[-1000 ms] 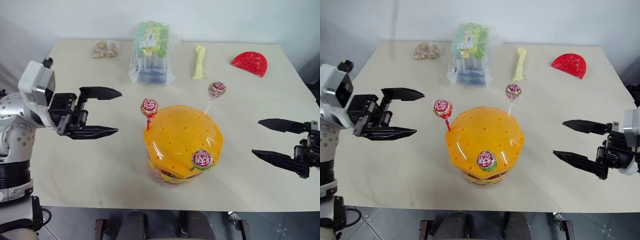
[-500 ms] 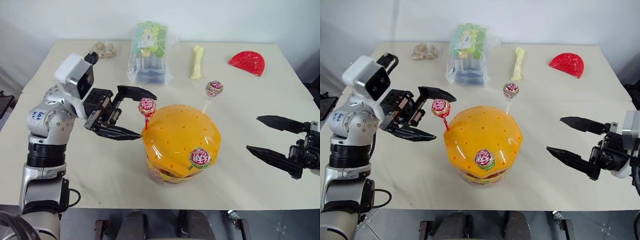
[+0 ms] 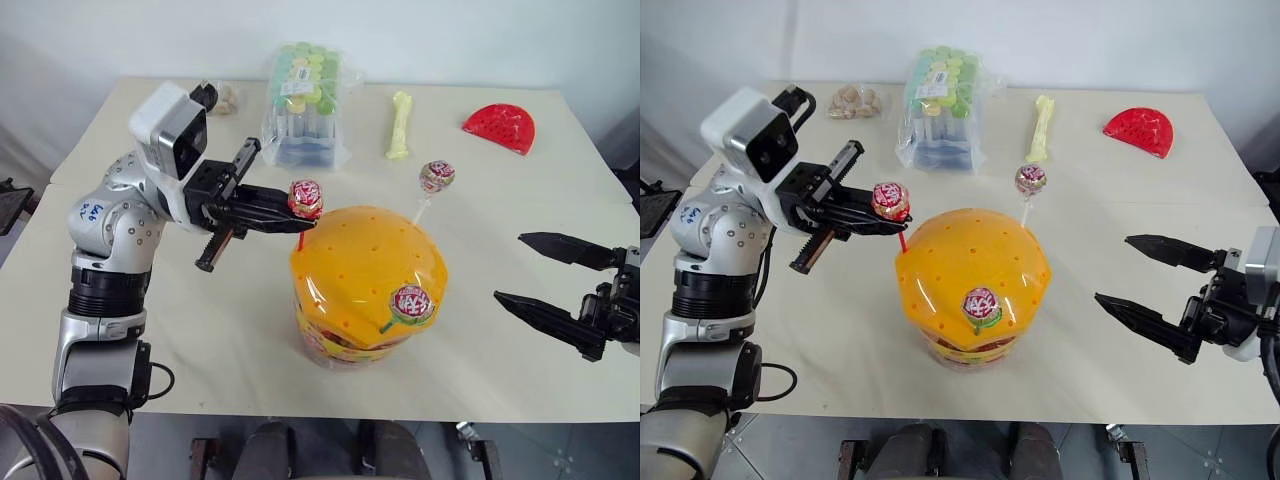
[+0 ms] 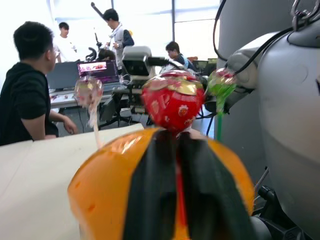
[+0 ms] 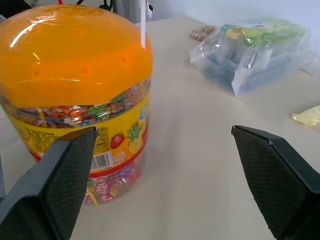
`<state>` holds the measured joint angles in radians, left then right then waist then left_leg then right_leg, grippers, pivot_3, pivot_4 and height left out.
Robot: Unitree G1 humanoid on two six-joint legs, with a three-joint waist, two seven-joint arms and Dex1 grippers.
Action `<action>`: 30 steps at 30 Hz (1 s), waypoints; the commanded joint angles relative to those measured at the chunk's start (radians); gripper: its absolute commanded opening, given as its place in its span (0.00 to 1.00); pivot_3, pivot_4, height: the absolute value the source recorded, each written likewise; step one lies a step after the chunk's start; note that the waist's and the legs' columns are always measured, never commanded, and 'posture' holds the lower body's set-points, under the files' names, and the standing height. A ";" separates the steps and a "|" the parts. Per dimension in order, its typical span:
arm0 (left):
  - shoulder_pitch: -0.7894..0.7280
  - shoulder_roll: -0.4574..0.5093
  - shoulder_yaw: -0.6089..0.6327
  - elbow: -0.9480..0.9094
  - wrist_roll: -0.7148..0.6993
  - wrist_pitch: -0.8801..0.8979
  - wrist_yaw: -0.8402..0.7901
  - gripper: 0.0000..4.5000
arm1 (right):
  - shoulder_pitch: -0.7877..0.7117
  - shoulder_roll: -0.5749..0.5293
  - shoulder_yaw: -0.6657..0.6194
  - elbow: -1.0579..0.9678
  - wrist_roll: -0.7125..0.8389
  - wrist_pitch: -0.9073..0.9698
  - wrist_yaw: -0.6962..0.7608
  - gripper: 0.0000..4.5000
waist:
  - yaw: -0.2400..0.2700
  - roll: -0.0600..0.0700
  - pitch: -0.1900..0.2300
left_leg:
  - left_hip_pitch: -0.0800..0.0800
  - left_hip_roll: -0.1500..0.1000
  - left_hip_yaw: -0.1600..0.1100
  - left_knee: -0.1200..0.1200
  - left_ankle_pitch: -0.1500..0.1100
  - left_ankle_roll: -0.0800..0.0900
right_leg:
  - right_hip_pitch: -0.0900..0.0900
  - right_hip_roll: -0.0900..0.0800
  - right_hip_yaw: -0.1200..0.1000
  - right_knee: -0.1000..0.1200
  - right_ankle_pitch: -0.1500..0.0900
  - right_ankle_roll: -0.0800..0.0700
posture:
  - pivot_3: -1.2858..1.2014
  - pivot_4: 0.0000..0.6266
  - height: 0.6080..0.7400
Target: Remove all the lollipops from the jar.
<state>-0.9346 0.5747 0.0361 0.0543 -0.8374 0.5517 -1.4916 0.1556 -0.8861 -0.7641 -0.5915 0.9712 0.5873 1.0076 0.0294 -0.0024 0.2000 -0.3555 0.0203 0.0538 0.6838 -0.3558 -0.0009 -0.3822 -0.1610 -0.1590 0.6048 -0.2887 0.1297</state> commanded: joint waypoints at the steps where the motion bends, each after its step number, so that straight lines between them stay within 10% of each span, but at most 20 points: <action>1: -0.063 -0.024 0.050 -0.002 -0.046 0.027 0.045 0.01 | -0.006 -0.010 -0.045 -0.001 0.006 -0.029 0.006 1.00 | 0.000 0.000 0.000 | 0.000 0.000 0.000 0.000 0.000 0.000 | 0.000 0.000 0.000 0.000 0.000 0.000 | 0.52 0.24 1.00; 14: -0.178 0.110 0.087 0.094 0.121 0.067 0.276 0.01 | -0.058 -0.060 -0.055 0.024 0.036 -0.023 0.041 1.00 | -0.007 0.000 0.000 | 0.001 0.000 0.000 0.000 0.000 0.000 | 0.000 0.000 0.001 0.000 0.000 0.000 | 0.52 0.24 1.00; 30: 0.222 0.584 -0.054 -0.081 0.370 0.888 0.710 0.01 | -0.159 -0.067 0.085 0.115 -0.031 -0.048 0.064 1.00 | -0.003 -0.005 0.003 | -0.002 0.000 0.001 -0.001 0.000 0.000 | -0.004 0.000 0.002 0.002 0.000 0.000 | 0.52 0.24 1.00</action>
<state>-0.7233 1.1194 -0.0212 0.0176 -0.4732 1.3896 -0.7949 0.0073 -0.9396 -0.6716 -0.4761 0.9448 0.5630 1.0604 0.0263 -0.0077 0.2031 -0.3584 0.0204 0.0552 0.6833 -0.3560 -0.0007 -0.3877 -0.1609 -0.1566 0.6067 -0.2887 0.1298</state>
